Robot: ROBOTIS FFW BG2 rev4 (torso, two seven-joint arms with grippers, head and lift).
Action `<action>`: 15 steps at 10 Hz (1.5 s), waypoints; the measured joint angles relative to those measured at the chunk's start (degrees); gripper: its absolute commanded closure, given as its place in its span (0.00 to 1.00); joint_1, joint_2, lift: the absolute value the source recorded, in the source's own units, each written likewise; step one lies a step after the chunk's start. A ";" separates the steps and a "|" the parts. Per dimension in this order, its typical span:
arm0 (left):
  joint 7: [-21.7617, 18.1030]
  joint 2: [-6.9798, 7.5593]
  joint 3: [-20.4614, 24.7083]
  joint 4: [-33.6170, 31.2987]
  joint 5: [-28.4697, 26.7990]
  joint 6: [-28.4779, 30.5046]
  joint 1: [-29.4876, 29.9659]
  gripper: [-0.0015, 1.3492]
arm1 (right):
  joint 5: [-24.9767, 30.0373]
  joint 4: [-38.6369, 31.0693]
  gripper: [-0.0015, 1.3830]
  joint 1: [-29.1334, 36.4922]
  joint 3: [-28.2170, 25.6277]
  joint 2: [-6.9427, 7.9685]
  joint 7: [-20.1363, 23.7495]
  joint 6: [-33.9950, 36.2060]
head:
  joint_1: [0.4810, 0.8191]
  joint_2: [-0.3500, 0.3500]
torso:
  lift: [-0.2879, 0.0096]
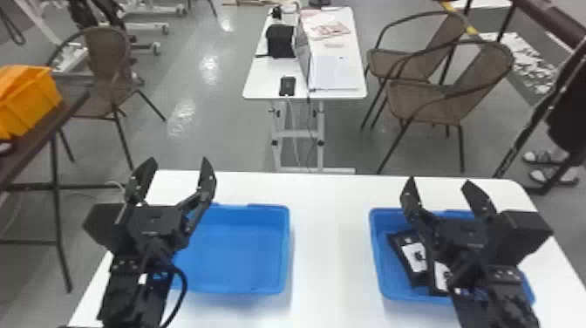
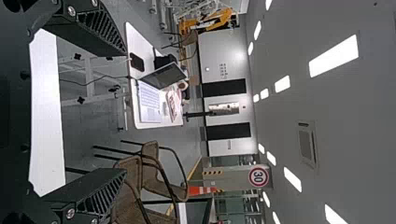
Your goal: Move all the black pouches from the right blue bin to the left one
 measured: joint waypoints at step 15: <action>0.35 0.10 -0.18 0.11 0.51 0.55 -0.15 0.18 | -2.95 -0.90 0.09 -2.26 -3.86 0.00 -2.70 14.87 | 0.63 0.53 | 1.00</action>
